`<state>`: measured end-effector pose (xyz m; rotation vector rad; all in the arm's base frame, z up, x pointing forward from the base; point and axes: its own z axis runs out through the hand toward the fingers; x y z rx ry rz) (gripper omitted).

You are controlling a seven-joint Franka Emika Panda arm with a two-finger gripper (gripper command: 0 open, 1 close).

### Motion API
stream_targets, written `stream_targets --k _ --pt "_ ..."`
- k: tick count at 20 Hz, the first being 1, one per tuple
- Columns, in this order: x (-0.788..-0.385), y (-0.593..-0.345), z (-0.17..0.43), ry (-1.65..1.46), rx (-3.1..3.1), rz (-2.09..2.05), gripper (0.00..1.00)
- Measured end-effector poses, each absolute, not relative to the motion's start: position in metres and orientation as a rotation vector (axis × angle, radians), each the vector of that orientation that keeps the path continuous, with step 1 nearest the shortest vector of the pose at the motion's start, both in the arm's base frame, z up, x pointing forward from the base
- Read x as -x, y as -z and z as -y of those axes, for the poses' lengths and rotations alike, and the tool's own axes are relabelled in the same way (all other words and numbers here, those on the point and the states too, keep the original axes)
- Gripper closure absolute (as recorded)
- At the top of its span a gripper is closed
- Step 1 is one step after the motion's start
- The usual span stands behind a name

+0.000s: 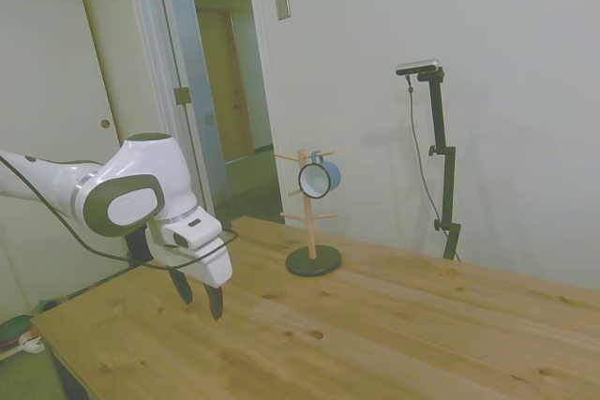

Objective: Unload the mug

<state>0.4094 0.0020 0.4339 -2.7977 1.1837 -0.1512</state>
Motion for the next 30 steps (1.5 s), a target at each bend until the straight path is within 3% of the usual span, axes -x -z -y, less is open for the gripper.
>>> stream_targets --k 13,30 --pt "-0.423 -0.437 0.004 0.260 2.734 -1.223 0.00" --pt "-0.477 -0.474 0.022 0.575 2.581 -1.220 0.00"
